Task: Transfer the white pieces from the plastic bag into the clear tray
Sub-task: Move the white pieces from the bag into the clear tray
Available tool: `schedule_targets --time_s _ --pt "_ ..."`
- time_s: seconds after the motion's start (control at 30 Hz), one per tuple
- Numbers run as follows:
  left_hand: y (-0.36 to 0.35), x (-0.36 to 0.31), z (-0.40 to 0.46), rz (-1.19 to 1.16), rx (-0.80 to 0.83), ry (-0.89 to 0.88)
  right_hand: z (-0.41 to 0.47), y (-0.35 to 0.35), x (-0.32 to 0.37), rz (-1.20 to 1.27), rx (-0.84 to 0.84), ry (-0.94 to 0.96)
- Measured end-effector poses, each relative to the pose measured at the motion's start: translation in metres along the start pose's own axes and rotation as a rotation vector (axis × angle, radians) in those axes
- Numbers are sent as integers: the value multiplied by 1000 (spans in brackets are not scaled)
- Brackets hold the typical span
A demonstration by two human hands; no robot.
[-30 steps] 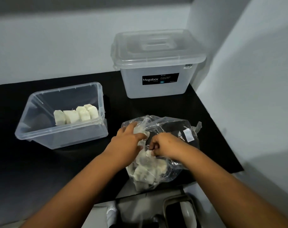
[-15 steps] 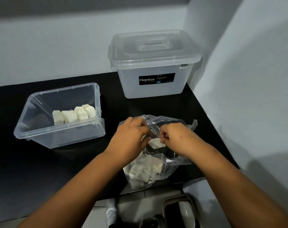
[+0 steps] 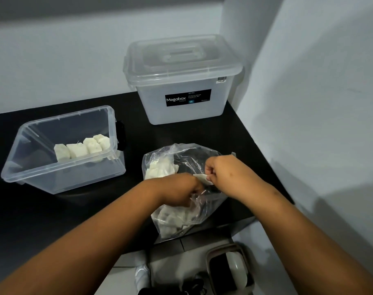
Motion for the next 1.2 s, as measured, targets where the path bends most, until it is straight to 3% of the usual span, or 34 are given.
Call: schedule_targets --time_s 0.37,0.73,1.0,1.2 --pt "30 20 -18 -213 -192 -5 7 3 2 -9 30 -69" --pt "69 35 -69 -371 -490 -27 11 51 31 24 -134 16" --pt "118 69 -145 -364 -690 67 28 88 93 30 -126 128" --pt "150 139 -227 -441 -854 182 61 103 165 5 -129 247"
Point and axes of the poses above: each hand's wrist, its own z-axis towards the middle knuckle, its own y-axis out of the back of the hand, x = y × z, the point moved 8 cm from there along z, towards the middle knuckle, and after that the axes turned 6 degrees about x, right-handed, at the moved point
